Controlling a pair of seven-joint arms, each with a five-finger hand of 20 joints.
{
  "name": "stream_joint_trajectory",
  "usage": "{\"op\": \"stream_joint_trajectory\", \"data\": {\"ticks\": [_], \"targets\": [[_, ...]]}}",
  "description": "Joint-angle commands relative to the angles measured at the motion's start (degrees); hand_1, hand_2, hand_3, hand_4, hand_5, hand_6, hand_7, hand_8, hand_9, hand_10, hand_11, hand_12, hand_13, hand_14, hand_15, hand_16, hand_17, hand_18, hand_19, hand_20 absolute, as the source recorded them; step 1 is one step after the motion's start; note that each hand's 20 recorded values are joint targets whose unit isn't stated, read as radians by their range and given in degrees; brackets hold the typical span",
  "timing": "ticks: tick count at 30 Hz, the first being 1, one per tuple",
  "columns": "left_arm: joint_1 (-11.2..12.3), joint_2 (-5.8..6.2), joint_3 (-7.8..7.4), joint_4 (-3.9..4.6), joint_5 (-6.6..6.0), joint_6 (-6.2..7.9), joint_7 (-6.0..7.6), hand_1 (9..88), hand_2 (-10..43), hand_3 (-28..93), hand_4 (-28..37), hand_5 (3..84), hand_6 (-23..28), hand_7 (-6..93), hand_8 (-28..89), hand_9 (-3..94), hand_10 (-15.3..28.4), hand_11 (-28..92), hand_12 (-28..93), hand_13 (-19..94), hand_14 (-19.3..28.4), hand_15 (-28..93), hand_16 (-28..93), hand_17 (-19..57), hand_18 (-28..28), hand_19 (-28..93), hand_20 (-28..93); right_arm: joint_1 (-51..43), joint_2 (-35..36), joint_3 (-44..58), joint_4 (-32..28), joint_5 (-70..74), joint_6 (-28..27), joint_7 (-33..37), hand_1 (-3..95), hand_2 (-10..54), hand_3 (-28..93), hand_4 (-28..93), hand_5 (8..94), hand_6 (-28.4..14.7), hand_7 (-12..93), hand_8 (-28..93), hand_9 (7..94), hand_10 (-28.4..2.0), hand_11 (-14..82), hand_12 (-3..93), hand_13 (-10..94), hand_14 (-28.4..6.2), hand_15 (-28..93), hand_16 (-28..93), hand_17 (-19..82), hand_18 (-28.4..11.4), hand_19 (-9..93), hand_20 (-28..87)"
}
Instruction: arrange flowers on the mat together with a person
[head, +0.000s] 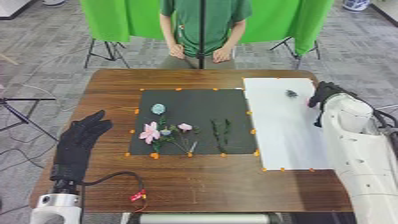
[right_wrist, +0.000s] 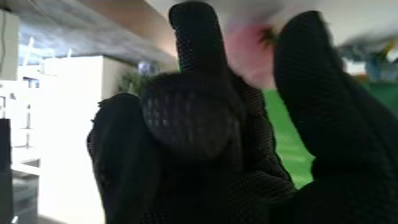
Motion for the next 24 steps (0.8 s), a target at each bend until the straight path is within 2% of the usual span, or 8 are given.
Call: {"op": "stream_joint_trajectory", "data": {"ticks": [1,3,5,6,8,15,21,24], "targets": [[0.43,-0.87,-0.13,0.19,0.04,-0.82,-0.73,17.8,4.8,62,-28.3,47.0,3.3,13.7,-6,46.8,13.3,20,16,35,17.7,13,6,1.5,14.5,9,17,-6.04,-1.39,-0.51,1.13,-1.33,11.91,-2.64,62.1,-9.5,49,-23,70.7,1.0,17,-3,92.5,-9.8,8.5,26.4,94,-1.1,64,19,76,-8.1,93,41],[0.58,-0.96,-0.16,0.16,0.04,-0.86,-0.67,17.6,4.8,62,-28.3,47.1,3.4,13.7,-6,46.8,13.3,20,16,35,17.8,13,6,1.5,14.5,9,17,-6.54,-1.29,-0.64,1.14,-1.10,13.91,-3.30,67.0,-9.5,41,-19,76.5,0.9,16,2,93.5,-9.4,10.2,27.1,94,-1.1,66,18,76,-8.5,93,42],[0.81,-1.45,-0.40,0.03,0.18,-1.15,-0.79,17.7,4.7,63,-28.3,47.1,3.3,13.6,-6,46.9,13.2,20,16,35,17.7,13,6,1.5,14.5,9,17,-6.83,-0.65,-1.08,0.84,-0.55,15.62,-3.51,67.8,-9.5,44,-19,80.6,1.0,17,4,93.7,-9.3,15.6,26.0,94,-0.9,67,17,77,-8.8,93,44],[0.85,-0.77,-0.05,0.07,-0.25,-0.63,-0.48,17.7,4.7,63,-28.3,47.0,3.3,13.7,-6,46.9,13.2,20,16,35,17.7,13,6,1.5,14.6,9,17,-6.93,-0.10,-1.30,0.40,0.05,16.27,-3.51,68.0,-9.5,47,-20,82.5,1.0,17,5,93.7,-9.1,18.8,25.2,94,-0.9,68,17,78,-8.9,93,45],[0.85,-0.93,-0.19,0.03,-0.04,-0.80,-0.56,17.7,4.7,63,-28.3,47.0,3.3,13.7,-6,46.9,13.3,20,16,35,17.7,13,6,1.5,14.5,9,17,-6.90,1.50,-2.18,-1.09,1.80,17.35,-3.10,68.1,-9.5,48,-20,83.9,0.9,18,5,93.7,-9.0,21.4,24.6,94,-0.9,69,17,78,-9.1,93,46],[1.01,-0.94,-0.63,-0.07,-0.17,-0.79,-0.69,17.7,4.6,63,-28.3,47.0,3.3,13.7,-6,46.9,13.3,20,16,35,17.7,13,6,1.5,14.5,9,17,-5.18,6.32,-5.16,-6.03,8.09,20.59,-2.27,67.8,-9.5,51,-20,85.5,0.3,18,6,93.7,-8.9,25.3,24.0,94,-0.8,70,17,79,-9.6,93,47],[1.21,-0.49,-0.68,-0.21,-0.39,-0.58,-0.68,17.8,4.7,63,-28.3,47.1,3.3,13.7,-6,46.9,13.4,20,16,35,17.8,13,6,1.5,14.5,9,17,-5.69,11.27,-9.89,-14.96,13.68,21.13,-2.20,67.2,-9.5,52,-19,85.8,0.3,18,7,93.7,-8.9,25.5,23.6,94,-0.5,70,17,79,-9.6,93,48],[1.46,-0.34,-0.83,-0.30,-0.48,-0.30,-0.58,17.7,4.7,63,-28.3,47.1,3.3,13.6,-6,46.9,13.3,20,16,35,17.8,13,6,1.5,14.5,9,17,-5.51,12.58,-13.34,-19.70,15.35,21.06,-4.55,67.0,-9.5,52,-20,85.8,0.3,18,7,93.7,-8.9,25.1,24.0,94,-0.5,70,17,79,-9.5,93,48]]}}
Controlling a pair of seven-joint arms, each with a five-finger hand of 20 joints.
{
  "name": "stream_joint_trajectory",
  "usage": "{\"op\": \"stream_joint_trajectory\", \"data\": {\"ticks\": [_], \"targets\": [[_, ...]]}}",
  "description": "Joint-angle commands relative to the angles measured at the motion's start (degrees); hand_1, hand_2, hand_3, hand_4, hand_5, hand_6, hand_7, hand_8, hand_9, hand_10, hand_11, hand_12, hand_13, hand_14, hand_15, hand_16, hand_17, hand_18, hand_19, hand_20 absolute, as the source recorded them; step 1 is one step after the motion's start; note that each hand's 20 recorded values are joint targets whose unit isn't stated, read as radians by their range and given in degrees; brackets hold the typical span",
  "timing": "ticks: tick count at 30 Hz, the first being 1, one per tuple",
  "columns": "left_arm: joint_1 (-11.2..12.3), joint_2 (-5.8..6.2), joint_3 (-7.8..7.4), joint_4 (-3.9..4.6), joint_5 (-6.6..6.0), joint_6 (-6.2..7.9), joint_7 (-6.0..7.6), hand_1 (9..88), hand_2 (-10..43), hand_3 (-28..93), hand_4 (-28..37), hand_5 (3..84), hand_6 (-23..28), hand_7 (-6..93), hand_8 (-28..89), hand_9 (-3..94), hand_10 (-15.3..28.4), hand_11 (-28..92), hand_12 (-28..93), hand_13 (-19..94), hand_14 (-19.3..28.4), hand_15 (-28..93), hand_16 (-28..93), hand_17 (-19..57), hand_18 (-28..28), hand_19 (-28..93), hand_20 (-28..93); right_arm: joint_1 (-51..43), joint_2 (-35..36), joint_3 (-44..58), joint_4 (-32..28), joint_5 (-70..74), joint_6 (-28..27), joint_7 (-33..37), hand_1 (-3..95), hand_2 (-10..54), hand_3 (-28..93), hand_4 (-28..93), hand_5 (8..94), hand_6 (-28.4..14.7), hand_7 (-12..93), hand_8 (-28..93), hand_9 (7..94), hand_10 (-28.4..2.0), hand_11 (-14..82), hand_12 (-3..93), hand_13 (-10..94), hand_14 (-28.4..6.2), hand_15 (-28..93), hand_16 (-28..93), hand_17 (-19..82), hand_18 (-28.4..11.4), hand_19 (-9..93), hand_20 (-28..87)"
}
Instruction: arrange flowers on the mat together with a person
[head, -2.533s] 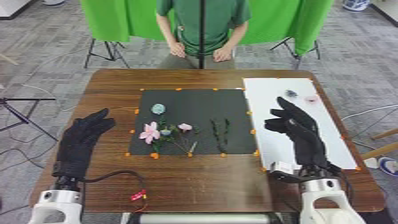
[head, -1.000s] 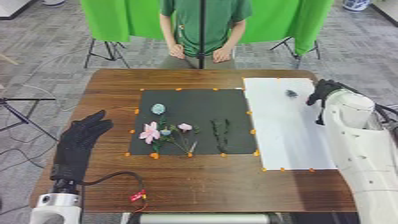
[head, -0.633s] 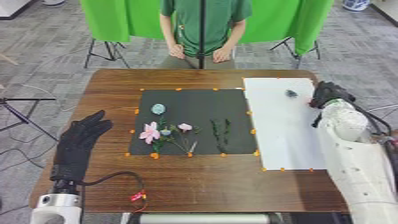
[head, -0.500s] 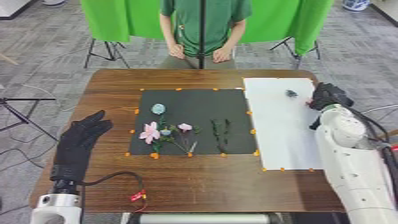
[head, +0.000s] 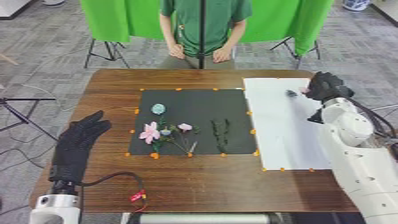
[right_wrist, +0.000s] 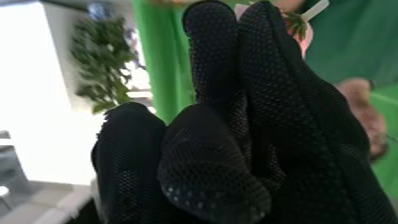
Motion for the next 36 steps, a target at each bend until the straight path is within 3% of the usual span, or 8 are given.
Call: {"op": "stream_joint_trajectory", "data": {"ticks": [1,6,15,24,36], "targets": [[1.09,0.40,-0.20,-0.19,-0.63,0.18,-0.52,17.8,4.7,63,-28.3,47.1,3.4,13.6,-6,46.9,13.3,20,16,35,17.9,13,6,1.5,14.6,9,17,1.55,5.60,-7.47,-12.56,4.10,0.91,-3.52,67.0,-9.5,53,-20,85.8,0.3,18,7,93.7,-8.8,25.1,24.0,94,-0.4,70,17,79,-9.5,93,48],[0.44,0.72,0.38,0.11,-0.56,-0.23,-0.81,17.8,4.6,63,-28.3,47.2,3.3,13.5,-6,46.9,13.3,20,16,35,17.8,13,6,1.4,14.6,9,17,3.94,5.88,-15.24,-16.40,5.52,-1.07,-7.48,66.0,-9.5,54,-20,85.9,1.1,18,7,93.7,-8.4,25.0,25.2,94,-0.3,70,17,78,-9.2,93,49],[0.01,1.16,0.72,0.45,-0.79,-0.19,-1.09,17.8,4.7,62,-28.3,47.2,3.2,13.7,-6,47.1,13.4,20,16,35,17.7,13,6,1.4,14.6,9,17,6.72,4.20,-26.32,-15.90,3.43,-5.25,-13.44,65.1,-9.5,55,-21,85.7,1.3,18,7,93.7,-8.2,25.4,25.2,94,0.0,70,17,78,-9.2,93,50],[0.11,0.48,1.09,0.43,-0.57,-0.01,-0.96,17.8,4.8,62,-28.3,47.2,3.4,13.5,-6,47.1,13.3,20,16,35,17.7,13,6,1.4,14.6,9,17,5.04,3.34,-28.42,-15.00,0.17,-6.61,-16.95,64.4,-9.5,56,-23,85.6,1.9,18,6,93.7,-8.3,29.4,24.4,94,0.0,70,18,78,-9.4,93,51],[-0.18,1.00,1.59,0.66,-0.75,-0.05,-0.98,17.5,4.8,63,-28.3,47.1,3.7,13.0,-5,46.4,13.6,20,16,34,17.9,13,6,1.4,14.6,9,17,4.96,1.42,-28.24,-12.46,-1.79,-6.15,-16.72,62.6,-9.5,56,-22,84.6,2.3,18,5,93.7,-9.3,32.3,22.3,94,-0.1,71,18,78,-9.7,93,53]]}}
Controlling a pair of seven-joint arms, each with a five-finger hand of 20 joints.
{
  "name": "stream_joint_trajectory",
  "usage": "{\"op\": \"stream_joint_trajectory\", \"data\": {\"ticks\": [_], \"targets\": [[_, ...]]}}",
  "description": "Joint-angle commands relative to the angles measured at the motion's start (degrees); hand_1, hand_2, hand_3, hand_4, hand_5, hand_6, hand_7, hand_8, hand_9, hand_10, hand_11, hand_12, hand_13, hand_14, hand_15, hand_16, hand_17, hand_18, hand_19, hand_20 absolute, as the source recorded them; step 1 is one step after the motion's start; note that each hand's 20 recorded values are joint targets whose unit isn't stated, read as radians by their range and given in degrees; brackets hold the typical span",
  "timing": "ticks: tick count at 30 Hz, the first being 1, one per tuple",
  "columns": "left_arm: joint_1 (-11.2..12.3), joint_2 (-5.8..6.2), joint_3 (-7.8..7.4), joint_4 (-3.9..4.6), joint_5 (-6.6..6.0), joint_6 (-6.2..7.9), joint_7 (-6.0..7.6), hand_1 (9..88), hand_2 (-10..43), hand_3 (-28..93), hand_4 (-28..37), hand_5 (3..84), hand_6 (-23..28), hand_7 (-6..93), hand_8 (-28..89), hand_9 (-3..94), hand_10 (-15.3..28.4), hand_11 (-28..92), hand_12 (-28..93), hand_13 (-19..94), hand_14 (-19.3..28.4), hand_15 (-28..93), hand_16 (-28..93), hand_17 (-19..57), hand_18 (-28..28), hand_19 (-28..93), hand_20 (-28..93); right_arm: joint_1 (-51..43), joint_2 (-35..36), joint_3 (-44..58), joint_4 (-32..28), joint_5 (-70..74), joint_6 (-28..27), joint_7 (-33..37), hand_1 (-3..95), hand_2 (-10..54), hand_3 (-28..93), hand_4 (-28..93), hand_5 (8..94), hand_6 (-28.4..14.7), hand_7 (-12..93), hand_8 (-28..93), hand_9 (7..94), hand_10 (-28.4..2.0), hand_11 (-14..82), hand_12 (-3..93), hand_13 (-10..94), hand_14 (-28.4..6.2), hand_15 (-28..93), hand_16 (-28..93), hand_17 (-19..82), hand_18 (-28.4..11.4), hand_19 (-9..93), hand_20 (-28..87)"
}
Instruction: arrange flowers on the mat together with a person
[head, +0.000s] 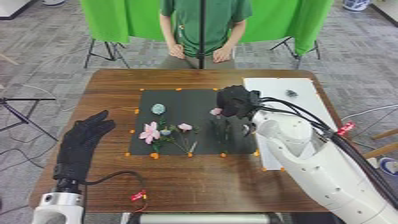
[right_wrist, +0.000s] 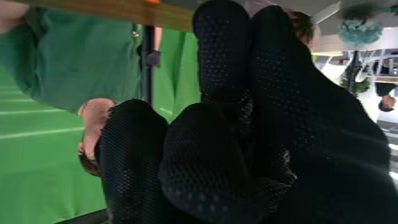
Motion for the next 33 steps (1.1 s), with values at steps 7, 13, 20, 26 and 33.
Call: {"op": "stream_joint_trajectory", "data": {"ticks": [7,13,20,26,33], "targets": [[0.57,-0.29,0.25,0.43,-0.13,-0.14,-0.54,17.8,4.5,63,-28.3,47.1,3.7,12.7,-5,46.5,13.6,19,16,34,18.0,13,6,1.3,14.6,9,17,-0.67,-1.37,0.79,1.53,-2.12,-0.49,0.18,61.2,-9.5,57,-22,83.3,2.2,17,4,93.7,-9.4,31.6,22.3,94,-0.1,71,18,78,-9.8,93,53],[0.48,0.10,0.30,0.45,-0.34,0.15,-0.59,18.5,4.3,63,-28.2,47.0,3.7,12.7,-5,46.2,13.6,19,16,34,18.0,13,6,1.3,14.6,9,17,-1.14,-0.85,0.68,1.32,-2.48,-0.33,0.39,60.9,-9.5,56,-21,82.5,2.1,17,4,93.7,-9.3,29.8,23.8,94,0.0,71,18,77,-9.7,93,54],[0.37,0.04,0.37,0.52,-0.25,0.08,-0.66,19.3,3.5,64,-26.9,46.9,3.7,12.4,-5,45.7,13.8,19,17,33,18.2,13,6,1.3,14.5,9,17,-1.18,-0.50,0.66,1.43,-2.85,-0.64,0.56,60.5,-9.5,56,-21,81.2,1.8,17,3,93.7,-9.3,27.6,25.9,94,0.1,71,18,77,-9.6,93,54],[0.53,-0.18,0.22,0.40,-0.12,-0.15,-0.77,20.6,3.1,63,-25.3,46.8,3.9,12.1,-4,45.6,14.0,19,17,33,18.3,13,6,1.2,14.5,9,17,-1.21,-0.50,1.15,1.54,-3.34,-0.72,0.03,60.0,-9.5,56,-21,80.0,1.5,17,3,93.7,-8.8,25.6,27.9,94,0.4,70,19,77,-9.6,93,54],[0.65,-0.11,0.07,0.38,-0.11,-0.22,-0.73,21.1,2.9,63,-24.1,46.8,4.0,11.7,-4,45.4,14.4,19,17,33,18.3,13,6,1.2,14.4,9,17,-1.22,0.06,1.48,1.36,-3.47,-1.32,-0.58,58.8,-9.5,56,-21,78.4,1.3,16,3,93.7,-8.5,23.9,29.4,94,0.4,70,19,77,-9.2,93,54]]}}
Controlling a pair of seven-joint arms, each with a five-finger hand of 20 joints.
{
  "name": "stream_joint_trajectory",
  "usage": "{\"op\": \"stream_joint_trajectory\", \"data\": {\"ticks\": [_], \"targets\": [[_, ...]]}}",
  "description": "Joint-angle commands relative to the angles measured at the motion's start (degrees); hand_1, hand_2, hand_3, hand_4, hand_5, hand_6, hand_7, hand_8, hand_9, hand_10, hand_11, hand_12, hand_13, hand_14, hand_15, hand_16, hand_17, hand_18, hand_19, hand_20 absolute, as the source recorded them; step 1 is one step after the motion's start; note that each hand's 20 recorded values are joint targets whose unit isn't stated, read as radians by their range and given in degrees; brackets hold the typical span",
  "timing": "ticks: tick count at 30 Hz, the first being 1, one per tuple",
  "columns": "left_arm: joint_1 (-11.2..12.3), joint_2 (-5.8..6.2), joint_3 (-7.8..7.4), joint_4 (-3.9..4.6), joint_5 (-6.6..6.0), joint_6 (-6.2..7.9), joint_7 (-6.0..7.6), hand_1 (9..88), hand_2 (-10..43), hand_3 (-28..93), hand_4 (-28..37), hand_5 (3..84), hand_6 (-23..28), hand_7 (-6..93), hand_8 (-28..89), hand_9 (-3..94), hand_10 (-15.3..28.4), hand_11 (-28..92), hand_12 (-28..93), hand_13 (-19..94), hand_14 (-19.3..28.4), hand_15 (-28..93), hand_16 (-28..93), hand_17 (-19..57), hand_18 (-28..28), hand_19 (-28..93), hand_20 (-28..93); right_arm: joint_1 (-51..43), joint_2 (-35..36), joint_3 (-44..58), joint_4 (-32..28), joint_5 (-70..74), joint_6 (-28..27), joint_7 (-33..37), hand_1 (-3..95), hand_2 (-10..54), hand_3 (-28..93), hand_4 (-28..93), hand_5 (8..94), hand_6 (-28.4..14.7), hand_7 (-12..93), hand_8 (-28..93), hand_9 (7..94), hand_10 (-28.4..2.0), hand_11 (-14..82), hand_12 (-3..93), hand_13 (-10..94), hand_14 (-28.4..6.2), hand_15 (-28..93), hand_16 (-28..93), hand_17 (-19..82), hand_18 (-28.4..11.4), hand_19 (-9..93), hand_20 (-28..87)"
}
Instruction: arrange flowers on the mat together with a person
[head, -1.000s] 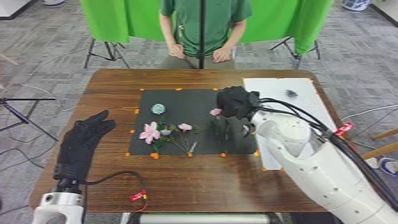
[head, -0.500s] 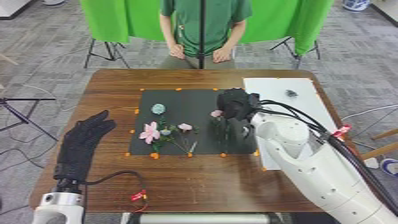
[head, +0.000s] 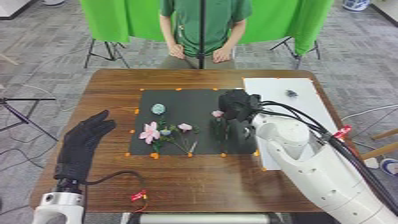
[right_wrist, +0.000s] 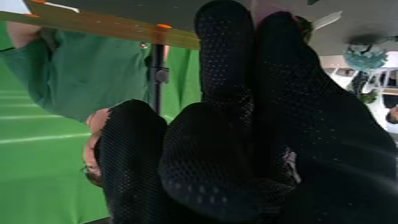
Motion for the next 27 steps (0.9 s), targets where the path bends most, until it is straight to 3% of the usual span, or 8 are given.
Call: {"op": "stream_joint_trajectory", "data": {"ticks": [1,10,16,23,27], "targets": [[0.70,-0.37,-0.12,0.34,-0.04,-0.30,-0.63,21.1,2.8,63,-24.0,46.8,4.0,11.7,-4,45.5,14.4,19,17,33,18.3,13,6,1.2,14.5,9,17,-0.10,1.01,0.76,-0.34,-1.44,-0.96,-0.77,58.7,-9.5,56,-21,78.2,1.2,16,3,93.7,-8.4,23.8,29.5,94,0.5,70,19,77,-9.2,93,54],[1.24,-0.26,-0.27,0.11,-0.22,-0.05,-0.28,21.3,2.7,63,-23.9,46.9,4.0,11.6,-4,45.5,14.3,19,17,33,18.3,13,6,1.2,14.5,9,17,0.20,1.36,1.00,-0.52,-1.55,-2.00,-1.60,56.7,-9.5,56,-20,76.5,1.2,16,2,93.7,-8.5,23.3,30.0,94,0.6,70,19,77,-9.0,93,54],[0.74,-0.19,-0.21,0.28,-0.13,-0.40,-0.77,21.4,2.8,63,-23.7,46.9,4.0,11.6,-4,45.4,14.3,19,17,33,18.3,13,6,1.2,14.5,9,17,0.00,1.66,2.37,-2.07,0.59,-2.22,-0.18,54.8,-9.5,59,-21,75.5,1.2,17,1,93.7,-8.6,23.0,29.9,94,0.6,70,20,76,-9.0,93,54],[0.35,0.06,-0.03,0.41,-0.14,-0.42,-0.85,21.7,2.8,63,-23.8,47.3,4.2,11.9,-4,46.2,14.3,19,17,33,18.4,13,6,1.2,14.6,9,17,-7.79,0.05,16.55,-14.17,10.83,1.12,6.15,52.1,-9.5,61,-22,74.5,1.1,17,1,93.7,-8.8,22.9,29.2,94,0.7,69,20,76,-8.8,93,54],[0.11,0.16,-0.04,0.39,-0.12,-0.59,-0.98,21.9,2.8,63,-23.9,47.6,4.3,12.3,-4,46.6,14.2,20,17,34,18.2,14,6,1.2,14.6,9,17,-17.65,-5.57,29.84,-22.16,26.71,2.62,10.78,47.1,-9.5,63,-21,74.4,0.9,16,1,92.6,-9.5,26.3,22.7,94,0.2,66,21,75,-8.5,93,51]]}}
